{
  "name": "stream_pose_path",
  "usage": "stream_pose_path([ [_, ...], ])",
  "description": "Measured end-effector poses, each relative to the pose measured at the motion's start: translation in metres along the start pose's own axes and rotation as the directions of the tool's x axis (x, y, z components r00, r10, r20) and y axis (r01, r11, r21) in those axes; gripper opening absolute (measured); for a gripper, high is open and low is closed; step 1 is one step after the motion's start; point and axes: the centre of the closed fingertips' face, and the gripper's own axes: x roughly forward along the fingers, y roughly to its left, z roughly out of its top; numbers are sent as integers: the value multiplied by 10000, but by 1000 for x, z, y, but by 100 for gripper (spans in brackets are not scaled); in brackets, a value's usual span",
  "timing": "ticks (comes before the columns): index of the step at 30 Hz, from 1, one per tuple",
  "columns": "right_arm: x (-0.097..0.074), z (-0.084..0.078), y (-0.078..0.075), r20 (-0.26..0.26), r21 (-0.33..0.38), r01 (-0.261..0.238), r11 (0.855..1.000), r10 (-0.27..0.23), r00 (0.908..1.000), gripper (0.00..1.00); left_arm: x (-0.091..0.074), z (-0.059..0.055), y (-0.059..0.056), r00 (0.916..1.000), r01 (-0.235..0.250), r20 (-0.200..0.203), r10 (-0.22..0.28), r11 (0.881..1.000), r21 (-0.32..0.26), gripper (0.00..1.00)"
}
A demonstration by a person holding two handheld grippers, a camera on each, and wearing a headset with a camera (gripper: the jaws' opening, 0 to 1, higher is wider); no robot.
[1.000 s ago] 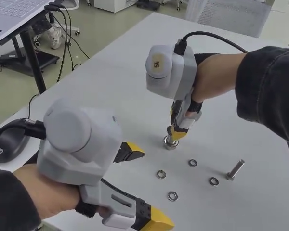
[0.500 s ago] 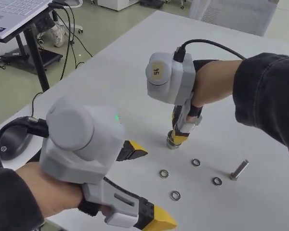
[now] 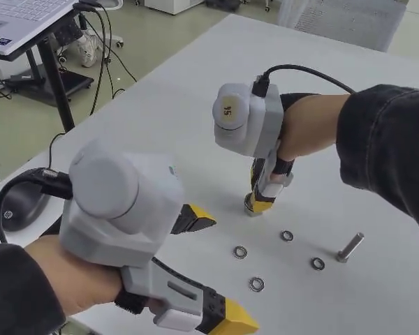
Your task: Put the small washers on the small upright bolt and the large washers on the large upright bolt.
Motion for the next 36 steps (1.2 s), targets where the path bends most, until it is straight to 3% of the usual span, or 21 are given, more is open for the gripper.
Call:
stream_pose_path([
  [23, 1, -1, 4, 174, 114, 72, 9999, -74, 9998, 30, 0, -3, -1, 10000, 27, -37, -27, 10000, 11, 80],
  [36, -8, -11, -1, 597, 774, 194, 9968, -241, 9979, 32, 1, -3, -1, 9999, 47, -103, -47, 10000, 30, 80],
])
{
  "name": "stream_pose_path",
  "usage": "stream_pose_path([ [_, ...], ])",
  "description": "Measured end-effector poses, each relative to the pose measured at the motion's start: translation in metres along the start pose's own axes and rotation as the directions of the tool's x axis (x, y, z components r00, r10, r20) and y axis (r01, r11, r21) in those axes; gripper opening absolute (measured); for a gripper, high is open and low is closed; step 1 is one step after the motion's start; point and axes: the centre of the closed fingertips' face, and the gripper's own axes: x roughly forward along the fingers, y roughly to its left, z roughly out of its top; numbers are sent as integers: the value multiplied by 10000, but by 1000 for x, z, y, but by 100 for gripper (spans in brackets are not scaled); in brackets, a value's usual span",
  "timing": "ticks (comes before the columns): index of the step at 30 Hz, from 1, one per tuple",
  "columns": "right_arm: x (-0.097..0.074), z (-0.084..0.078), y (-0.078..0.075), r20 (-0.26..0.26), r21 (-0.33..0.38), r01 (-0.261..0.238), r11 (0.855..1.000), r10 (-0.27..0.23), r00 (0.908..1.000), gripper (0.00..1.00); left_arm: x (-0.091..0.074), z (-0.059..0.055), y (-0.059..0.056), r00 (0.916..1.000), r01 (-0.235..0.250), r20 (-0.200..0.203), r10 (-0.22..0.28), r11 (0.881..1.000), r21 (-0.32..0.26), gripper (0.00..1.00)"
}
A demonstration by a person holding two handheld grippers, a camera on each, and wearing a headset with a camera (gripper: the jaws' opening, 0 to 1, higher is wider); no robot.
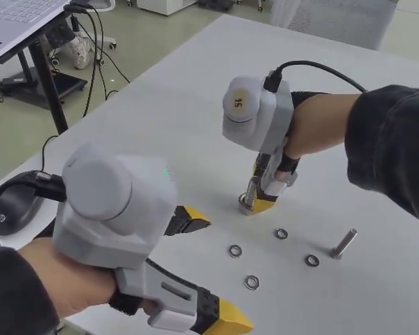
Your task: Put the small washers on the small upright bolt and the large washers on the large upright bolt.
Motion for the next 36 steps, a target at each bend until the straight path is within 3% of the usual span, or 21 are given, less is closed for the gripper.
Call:
stream_pose_path([
  [20, -12, -31, 0, 44, 691, 126, 9975, -129, 9999, 32, 3, 3, 0, 9999, 65, -107, -63, 9999, 133, 80],
  [36, -13, -46, 16, 168, 1052, 47, 9944, -65, 9998, 32, 4, 6, 4, 9998, 75, -203, -70, 9996, 256, 80],
])
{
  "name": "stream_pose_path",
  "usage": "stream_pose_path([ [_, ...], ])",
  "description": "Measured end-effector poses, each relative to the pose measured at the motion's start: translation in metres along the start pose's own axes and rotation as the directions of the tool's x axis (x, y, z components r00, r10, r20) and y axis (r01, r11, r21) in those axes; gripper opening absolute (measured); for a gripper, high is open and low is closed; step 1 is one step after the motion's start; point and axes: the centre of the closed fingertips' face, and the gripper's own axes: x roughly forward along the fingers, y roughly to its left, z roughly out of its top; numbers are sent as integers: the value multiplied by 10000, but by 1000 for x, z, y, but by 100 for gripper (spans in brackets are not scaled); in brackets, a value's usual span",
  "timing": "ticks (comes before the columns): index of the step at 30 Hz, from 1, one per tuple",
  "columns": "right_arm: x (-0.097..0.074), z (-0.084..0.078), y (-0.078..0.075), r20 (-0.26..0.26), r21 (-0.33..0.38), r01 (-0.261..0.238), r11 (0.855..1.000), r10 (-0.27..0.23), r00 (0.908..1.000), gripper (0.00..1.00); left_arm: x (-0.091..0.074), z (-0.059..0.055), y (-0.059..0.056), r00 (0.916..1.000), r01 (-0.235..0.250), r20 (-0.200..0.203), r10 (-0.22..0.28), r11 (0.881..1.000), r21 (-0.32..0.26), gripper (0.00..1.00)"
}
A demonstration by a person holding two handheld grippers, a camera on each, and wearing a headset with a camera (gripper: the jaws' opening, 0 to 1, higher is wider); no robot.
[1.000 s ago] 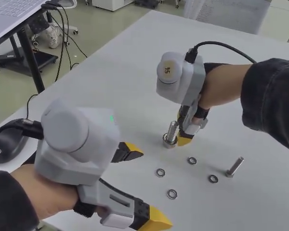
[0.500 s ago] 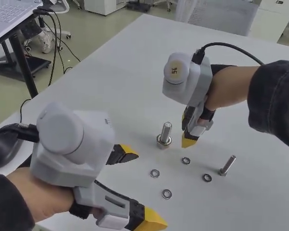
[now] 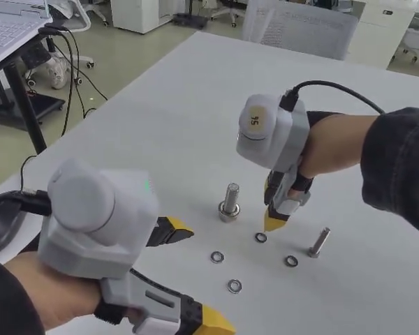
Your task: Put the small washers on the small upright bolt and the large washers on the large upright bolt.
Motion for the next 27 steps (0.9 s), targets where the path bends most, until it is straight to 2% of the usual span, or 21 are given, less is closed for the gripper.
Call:
stream_pose_path([
  [10, 14, 0, 8, 178, 84, -193, 9998, 192, 9997, 30, 2, 1, 5, 10000, -53, -50, 53, 10000, 7, 80],
  [27, 29, -1, 6, 389, 50, -114, 9999, 112, 9992, 23, 5, -3, 7, 9999, -93, -96, 93, 10000, 4, 80],
])
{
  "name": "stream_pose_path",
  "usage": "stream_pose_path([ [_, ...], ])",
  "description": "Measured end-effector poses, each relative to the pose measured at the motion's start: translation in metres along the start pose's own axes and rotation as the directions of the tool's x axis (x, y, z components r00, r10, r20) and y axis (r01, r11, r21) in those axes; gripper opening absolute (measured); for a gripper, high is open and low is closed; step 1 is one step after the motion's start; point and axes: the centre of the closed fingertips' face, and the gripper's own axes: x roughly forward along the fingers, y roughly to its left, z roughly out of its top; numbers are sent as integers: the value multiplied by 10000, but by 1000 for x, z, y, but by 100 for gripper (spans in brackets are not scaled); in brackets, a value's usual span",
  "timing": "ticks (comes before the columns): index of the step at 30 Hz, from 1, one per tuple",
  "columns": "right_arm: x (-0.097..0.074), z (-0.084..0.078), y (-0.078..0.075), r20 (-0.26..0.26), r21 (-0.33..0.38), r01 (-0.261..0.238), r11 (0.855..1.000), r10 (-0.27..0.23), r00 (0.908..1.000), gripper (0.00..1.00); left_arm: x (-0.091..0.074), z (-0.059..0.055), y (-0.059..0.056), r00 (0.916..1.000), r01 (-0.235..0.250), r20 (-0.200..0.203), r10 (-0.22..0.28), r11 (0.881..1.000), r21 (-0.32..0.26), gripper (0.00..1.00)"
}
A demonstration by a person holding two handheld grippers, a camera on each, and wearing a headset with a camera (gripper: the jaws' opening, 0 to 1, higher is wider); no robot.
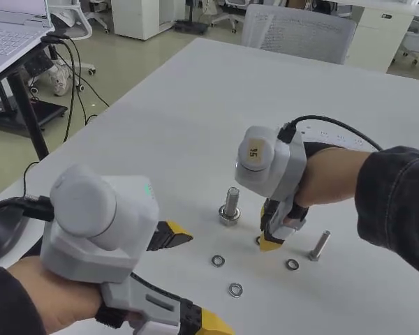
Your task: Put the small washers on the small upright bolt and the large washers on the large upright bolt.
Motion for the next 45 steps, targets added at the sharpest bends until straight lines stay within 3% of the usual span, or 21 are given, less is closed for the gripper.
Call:
stream_pose_path([
  [45, 6, 1, 11, 141, -156, 126, 9998, -124, 9998, 14, -2, -5, -7, 10000, 27, 27, -27, 10000, -55, 79],
])
